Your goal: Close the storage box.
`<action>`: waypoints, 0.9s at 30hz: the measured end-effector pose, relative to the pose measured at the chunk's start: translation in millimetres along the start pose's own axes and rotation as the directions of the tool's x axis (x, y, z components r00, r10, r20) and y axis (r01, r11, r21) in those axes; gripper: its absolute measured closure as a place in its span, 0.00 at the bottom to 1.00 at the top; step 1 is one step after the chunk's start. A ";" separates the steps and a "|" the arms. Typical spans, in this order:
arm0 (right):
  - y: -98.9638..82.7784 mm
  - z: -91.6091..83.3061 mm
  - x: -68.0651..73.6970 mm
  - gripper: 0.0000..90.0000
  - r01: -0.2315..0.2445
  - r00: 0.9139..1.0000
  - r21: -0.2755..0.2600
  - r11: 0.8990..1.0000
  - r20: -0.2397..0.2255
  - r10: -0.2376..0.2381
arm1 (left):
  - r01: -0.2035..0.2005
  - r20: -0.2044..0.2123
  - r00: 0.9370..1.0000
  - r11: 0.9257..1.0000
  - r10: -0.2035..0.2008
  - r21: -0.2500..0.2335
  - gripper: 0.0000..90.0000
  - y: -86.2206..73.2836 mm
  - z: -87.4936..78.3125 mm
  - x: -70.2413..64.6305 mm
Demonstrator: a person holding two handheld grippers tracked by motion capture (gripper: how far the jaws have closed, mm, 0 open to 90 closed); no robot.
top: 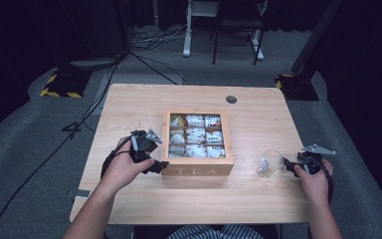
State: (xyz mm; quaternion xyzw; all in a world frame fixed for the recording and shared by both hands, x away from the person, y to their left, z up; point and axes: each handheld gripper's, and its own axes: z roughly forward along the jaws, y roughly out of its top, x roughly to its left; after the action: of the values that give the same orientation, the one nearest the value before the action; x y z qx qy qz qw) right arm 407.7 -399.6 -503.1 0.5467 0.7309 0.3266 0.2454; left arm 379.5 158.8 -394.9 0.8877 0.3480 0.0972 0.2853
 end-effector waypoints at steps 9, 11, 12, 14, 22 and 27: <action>0.4 0.8 -0.3 0.24 0.014 1.000 -0.001 1.000 -0.012 -0.014 | 0.094 -0.071 0.992 0.983 -0.106 -0.155 0.24 -34.4 -25.7 23.0; 0.4 0.8 -0.3 0.24 0.015 1.000 -0.001 1.000 -0.012 -0.015 | 0.112 -0.080 0.989 0.977 -0.128 -0.180 0.23 -40.9 -27.1 27.5; 0.4 0.8 -0.3 0.24 0.015 1.000 -0.001 1.000 -0.012 -0.015 | 0.124 -0.089 0.986 0.974 -0.142 -0.187 0.23 -44.1 -27.7 29.6; 0.4 0.8 -0.2 0.24 0.017 1.000 -0.001 1.000 -0.013 -0.017 | 0.146 -0.108 0.980 0.969 -0.170 -0.198 0.23 -50.3 -27.6 33.8; 0.4 0.8 0.3 0.24 0.021 1.000 -0.001 1.000 -0.023 -0.021 | 0.194 -0.161 0.960 0.960 -0.227 -0.200 0.21 -77.8 -20.8 50.2; 0.5 0.9 0.4 0.24 0.022 0.999 0.000 1.000 -0.024 -0.022 | 0.202 -0.162 0.958 0.958 -0.237 -0.205 0.21 -86.4 -15.6 53.8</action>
State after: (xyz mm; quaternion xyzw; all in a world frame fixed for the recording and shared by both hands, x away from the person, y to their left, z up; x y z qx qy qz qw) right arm 408.6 -399.0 -503.3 0.5348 0.7397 0.3305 0.2401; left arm 364.8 253.3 -433.1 0.8000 0.4589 0.1788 0.3427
